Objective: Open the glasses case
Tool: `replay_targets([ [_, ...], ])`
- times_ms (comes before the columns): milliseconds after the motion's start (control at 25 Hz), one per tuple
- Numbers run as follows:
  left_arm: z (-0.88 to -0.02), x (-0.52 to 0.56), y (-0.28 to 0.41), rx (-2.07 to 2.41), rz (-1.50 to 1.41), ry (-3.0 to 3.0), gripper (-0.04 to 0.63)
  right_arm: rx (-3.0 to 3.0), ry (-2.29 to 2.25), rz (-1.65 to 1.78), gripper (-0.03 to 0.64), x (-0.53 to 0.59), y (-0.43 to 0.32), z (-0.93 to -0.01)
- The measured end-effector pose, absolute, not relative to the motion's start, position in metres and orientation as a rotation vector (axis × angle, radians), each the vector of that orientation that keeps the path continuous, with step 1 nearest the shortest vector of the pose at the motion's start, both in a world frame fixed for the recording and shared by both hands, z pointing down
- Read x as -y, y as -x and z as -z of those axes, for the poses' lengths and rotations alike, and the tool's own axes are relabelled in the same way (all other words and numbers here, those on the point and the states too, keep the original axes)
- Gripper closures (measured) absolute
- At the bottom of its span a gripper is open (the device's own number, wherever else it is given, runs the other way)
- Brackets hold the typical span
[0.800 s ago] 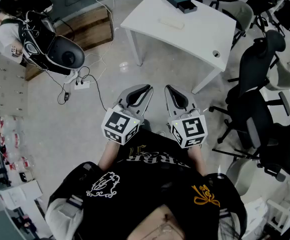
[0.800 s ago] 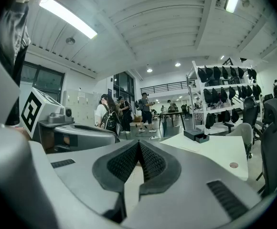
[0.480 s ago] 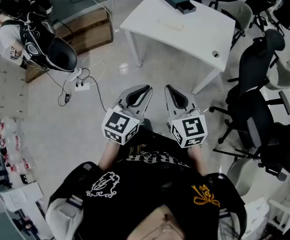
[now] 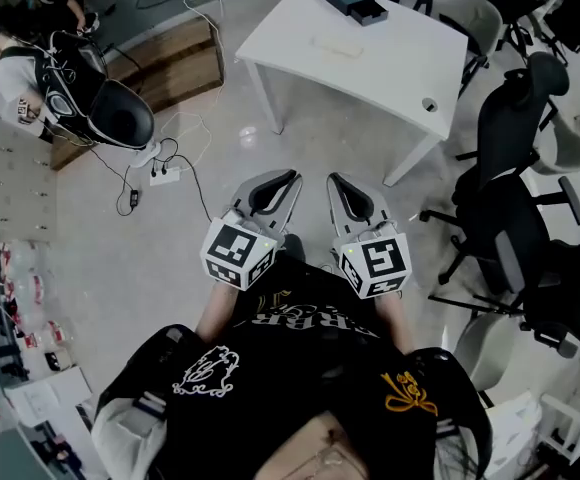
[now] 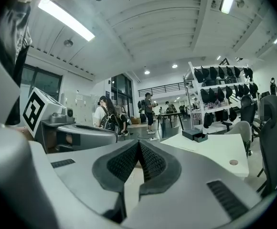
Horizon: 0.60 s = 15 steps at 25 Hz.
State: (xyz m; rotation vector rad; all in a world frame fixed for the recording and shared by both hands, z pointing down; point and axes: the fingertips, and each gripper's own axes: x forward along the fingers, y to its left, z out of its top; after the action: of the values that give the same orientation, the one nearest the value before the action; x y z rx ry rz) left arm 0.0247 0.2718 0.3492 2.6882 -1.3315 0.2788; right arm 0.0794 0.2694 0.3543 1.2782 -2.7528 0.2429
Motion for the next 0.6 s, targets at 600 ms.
replay_targets([
  [600, -0.364, -0.251, -0.013, 1.378, -0.310, -2.620, 0.557, 2.753, -1.207, -0.315, 0.603, -0.243, -0.073, -0.376],
])
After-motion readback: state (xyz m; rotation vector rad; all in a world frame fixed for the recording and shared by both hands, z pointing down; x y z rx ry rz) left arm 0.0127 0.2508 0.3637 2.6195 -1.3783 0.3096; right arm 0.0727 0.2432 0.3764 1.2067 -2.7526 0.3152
